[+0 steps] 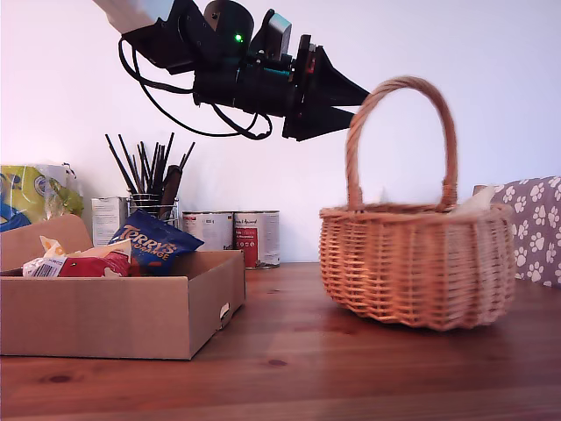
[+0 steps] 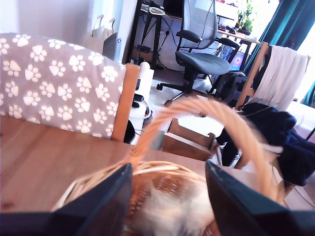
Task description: Move the bags of Easter eggs from the cardboard box on the left into the woven basket on the right side.
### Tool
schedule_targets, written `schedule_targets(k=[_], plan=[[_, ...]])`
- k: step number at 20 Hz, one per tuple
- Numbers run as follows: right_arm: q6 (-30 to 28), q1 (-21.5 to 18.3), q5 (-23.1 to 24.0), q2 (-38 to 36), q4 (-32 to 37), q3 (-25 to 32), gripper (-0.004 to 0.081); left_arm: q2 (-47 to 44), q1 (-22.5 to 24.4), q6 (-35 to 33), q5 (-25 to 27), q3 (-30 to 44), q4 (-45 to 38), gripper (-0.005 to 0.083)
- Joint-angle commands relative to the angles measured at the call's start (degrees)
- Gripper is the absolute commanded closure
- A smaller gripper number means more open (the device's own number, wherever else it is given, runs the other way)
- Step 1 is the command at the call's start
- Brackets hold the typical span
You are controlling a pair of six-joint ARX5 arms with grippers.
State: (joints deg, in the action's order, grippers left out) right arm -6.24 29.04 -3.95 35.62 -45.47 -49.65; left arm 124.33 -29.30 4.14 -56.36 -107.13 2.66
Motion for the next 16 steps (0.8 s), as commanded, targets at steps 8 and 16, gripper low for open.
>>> schedule_targets(k=[8,16], plan=[[0.3,0.1,0.1,0.0,2.7,0.9,0.0783,-8.8,2.8,-11.6,19.3,-2.5,30.3,0.0797],[0.2,0.0,2.5,3.2,9.5,2.0,0.0783,-20.4,2.8,-16.4,45.3,-1.0,50.6,0.0797]])
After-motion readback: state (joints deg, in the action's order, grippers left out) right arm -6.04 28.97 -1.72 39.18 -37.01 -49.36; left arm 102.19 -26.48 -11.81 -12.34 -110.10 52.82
